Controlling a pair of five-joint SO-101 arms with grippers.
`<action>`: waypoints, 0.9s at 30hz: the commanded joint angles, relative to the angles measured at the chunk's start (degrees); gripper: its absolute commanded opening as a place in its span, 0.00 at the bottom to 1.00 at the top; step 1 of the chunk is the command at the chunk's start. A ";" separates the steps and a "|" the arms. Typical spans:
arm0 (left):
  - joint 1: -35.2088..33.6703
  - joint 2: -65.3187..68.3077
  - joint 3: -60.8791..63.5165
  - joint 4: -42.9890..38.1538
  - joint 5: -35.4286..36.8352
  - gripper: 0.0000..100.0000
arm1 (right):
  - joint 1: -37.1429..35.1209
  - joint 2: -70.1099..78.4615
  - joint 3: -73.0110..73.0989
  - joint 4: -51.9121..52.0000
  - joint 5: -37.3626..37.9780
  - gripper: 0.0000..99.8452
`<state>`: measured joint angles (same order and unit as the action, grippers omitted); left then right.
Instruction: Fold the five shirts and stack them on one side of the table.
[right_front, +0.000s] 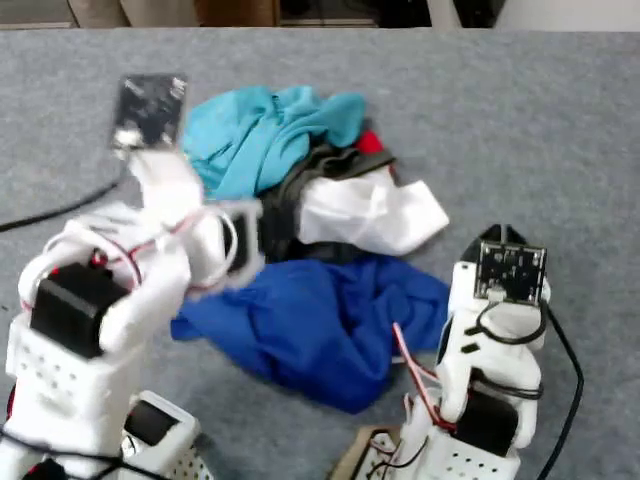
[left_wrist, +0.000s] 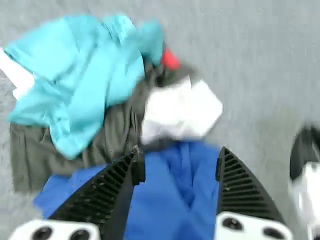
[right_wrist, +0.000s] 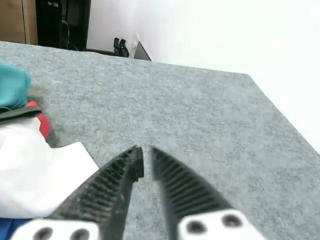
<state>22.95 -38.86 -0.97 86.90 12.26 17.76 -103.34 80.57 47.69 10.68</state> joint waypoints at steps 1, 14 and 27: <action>-1.14 8.40 2.73 -8.79 0.79 0.24 | 0.31 -4.97 -2.68 0.53 0.26 0.18; -4.66 55.25 -14.95 -14.42 0.79 0.28 | 0.31 -5.14 1.10 11.08 0.00 0.26; -8.09 87.43 -33.85 -13.36 -0.97 0.12 | 0.22 -5.49 4.18 12.48 0.00 0.26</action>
<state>16.44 44.48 -30.68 73.01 11.82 17.67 -103.34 84.79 60.09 10.68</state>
